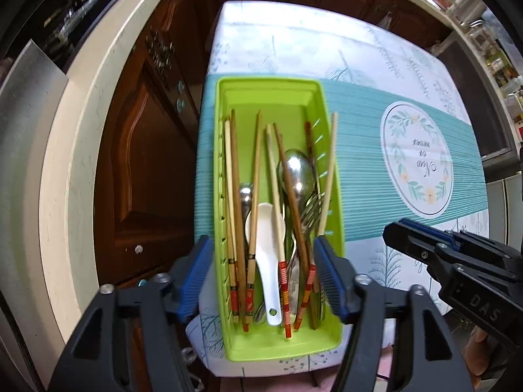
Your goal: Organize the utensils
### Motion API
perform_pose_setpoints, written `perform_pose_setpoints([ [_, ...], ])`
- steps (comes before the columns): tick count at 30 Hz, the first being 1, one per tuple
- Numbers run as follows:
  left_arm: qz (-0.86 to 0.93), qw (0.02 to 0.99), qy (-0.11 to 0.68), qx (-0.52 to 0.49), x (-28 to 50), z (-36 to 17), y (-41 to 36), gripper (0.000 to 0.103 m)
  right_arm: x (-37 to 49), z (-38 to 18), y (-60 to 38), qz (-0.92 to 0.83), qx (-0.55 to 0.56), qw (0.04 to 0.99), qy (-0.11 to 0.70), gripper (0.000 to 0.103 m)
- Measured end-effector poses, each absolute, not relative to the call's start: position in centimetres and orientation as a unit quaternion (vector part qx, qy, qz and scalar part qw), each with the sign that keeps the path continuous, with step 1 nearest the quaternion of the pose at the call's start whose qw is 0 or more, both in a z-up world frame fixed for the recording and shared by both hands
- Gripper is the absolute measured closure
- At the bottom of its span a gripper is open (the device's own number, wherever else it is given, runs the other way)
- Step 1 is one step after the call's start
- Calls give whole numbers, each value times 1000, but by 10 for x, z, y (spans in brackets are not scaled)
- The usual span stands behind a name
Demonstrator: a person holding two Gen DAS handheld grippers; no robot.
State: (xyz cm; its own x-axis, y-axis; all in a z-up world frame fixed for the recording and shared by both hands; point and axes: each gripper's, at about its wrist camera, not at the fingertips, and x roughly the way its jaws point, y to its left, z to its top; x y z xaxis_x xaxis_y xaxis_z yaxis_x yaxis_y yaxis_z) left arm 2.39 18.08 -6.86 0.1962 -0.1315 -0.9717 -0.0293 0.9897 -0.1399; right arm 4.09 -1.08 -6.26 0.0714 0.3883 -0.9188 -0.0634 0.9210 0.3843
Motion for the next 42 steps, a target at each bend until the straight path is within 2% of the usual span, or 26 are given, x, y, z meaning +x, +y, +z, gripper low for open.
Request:
perform_pose_setpoints([
  [4, -30, 799, 598, -52, 13, -60, 173, 20, 28, -62, -25, 133, 118, 733, 657, 86],
  [8, -26, 818, 573, -45, 5, -52, 166, 15, 13, -53, -35, 121, 112, 750, 640, 86],
  [24, -22, 834, 550, -45, 9, -55, 153, 14, -19, 6, -48, 126, 102, 798, 580, 86],
  [39, -51, 851, 521, -33, -2, -35, 117, 14, -25, 15, -58, 84, 73, 819, 563, 85],
  [42, -47, 855, 515, -40, -3, -31, 114, 10, -26, 16, -62, 75, 63, 823, 559, 84],
])
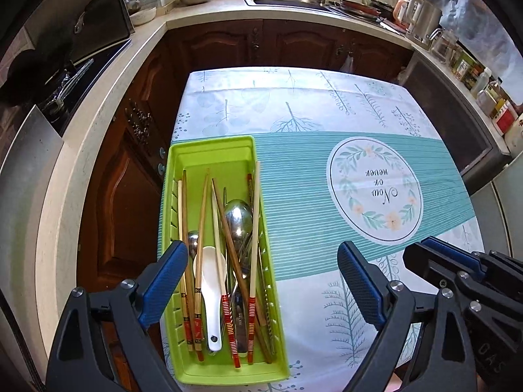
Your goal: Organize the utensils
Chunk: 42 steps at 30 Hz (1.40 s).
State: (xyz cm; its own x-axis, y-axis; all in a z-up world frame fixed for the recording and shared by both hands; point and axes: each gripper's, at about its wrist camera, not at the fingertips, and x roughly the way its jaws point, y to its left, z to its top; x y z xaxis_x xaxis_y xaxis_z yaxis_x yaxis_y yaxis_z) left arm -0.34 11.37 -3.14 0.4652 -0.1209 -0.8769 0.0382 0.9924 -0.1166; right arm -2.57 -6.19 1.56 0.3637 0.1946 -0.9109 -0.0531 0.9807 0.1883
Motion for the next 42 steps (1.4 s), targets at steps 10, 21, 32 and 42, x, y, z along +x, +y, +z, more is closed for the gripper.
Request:
perform_pose_setpoints([
  [10, -29, 857, 511, -53, -7, -25, 106, 6, -28, 22, -83, 69, 64, 828, 553, 76],
  [21, -11, 863, 502, -54, -11, -17, 96, 6, -30, 31, -94, 72, 54, 833, 546, 72],
  [32, -2, 864, 501, -50, -14, -17, 92, 6, -33, 30, -98, 75, 49, 834, 545, 72],
  [42, 4, 871, 490, -46, -17, -10, 88, 6, -37, 40, -102, 75, 38, 843, 531, 72],
])
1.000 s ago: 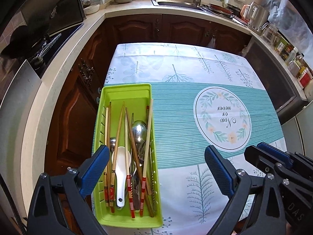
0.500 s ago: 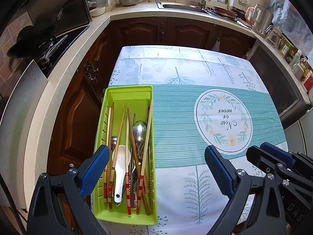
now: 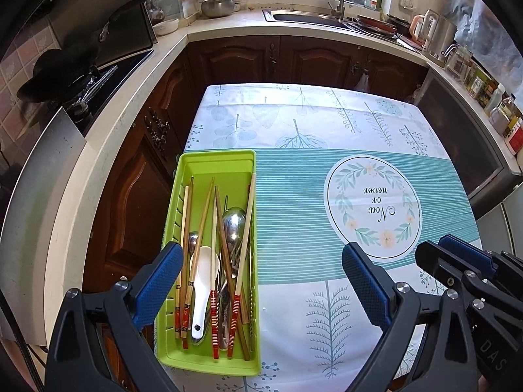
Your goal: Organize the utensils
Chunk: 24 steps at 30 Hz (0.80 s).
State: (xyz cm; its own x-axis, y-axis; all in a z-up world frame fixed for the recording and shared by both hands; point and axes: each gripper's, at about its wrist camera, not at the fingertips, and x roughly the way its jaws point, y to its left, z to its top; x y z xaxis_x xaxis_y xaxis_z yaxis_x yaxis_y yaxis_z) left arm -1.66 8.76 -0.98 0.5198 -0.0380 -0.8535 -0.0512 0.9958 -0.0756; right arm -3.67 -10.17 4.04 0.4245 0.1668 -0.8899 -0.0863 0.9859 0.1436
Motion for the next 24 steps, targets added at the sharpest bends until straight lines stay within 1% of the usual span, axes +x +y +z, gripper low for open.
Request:
perform_pose_setpoints([
  [24, 14, 872, 487, -44, -15, -4, 83, 6, -31, 45, -111, 84, 38, 844, 528, 72],
])
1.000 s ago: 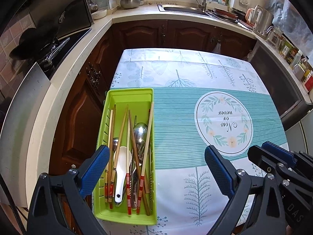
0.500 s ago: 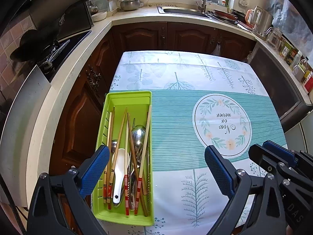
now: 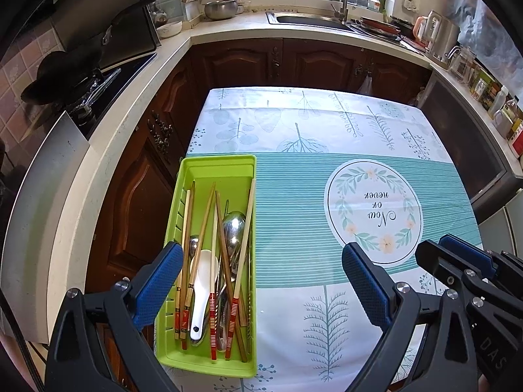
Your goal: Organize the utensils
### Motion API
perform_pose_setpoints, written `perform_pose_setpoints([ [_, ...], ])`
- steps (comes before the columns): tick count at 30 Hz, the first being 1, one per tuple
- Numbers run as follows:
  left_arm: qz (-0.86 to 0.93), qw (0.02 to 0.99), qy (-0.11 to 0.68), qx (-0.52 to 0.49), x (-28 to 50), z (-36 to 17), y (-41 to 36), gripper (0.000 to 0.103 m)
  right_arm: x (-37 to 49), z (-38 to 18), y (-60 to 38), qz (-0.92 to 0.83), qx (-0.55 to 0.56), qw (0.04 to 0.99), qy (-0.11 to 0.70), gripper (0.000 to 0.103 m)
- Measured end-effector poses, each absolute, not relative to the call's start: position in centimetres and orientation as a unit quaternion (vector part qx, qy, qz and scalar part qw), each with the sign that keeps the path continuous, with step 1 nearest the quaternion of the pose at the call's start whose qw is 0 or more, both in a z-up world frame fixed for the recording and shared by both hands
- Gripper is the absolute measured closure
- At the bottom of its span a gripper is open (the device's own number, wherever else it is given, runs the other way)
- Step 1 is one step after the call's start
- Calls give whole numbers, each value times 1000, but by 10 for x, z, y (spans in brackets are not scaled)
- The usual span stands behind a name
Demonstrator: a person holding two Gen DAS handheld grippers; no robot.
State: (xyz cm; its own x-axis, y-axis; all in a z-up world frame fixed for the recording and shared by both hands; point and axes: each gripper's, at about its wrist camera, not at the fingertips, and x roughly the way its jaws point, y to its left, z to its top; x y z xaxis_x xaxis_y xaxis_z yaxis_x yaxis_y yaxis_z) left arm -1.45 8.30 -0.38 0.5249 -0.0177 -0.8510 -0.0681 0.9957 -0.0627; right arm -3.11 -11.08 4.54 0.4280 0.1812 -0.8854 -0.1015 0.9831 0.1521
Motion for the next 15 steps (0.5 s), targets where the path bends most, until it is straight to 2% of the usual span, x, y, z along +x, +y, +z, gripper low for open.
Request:
perform_pose_setpoints([
  [15, 24, 870, 491, -42, -15, -3, 82, 6, -29, 46, -111, 91, 36, 844, 528, 72],
])
